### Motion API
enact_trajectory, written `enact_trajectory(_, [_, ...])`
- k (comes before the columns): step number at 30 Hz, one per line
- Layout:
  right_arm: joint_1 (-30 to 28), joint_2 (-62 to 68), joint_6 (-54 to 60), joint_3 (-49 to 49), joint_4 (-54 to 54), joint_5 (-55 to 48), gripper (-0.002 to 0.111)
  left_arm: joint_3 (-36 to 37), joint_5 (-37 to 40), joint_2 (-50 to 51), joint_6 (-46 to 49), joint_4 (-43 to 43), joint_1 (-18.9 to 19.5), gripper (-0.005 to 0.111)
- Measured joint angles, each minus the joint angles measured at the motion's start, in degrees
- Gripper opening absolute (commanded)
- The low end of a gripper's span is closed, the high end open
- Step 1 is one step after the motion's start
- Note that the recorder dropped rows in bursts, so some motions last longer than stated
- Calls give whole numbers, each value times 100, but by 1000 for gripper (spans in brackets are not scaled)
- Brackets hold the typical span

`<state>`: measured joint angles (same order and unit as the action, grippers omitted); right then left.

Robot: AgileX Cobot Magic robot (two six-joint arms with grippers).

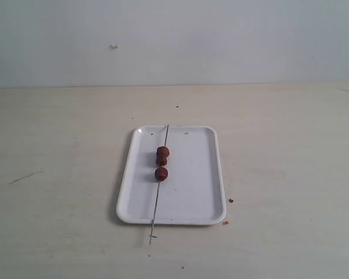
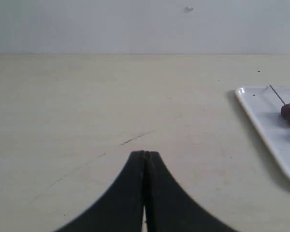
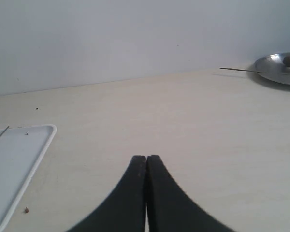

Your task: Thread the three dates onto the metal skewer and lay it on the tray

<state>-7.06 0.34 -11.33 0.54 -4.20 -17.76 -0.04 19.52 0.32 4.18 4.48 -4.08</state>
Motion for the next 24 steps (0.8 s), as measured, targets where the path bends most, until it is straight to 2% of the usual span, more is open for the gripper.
enact_trajectory(24, [0, 0, 0, 0, 0, 63, 0, 0, 0, 0, 0, 0, 0, 0])
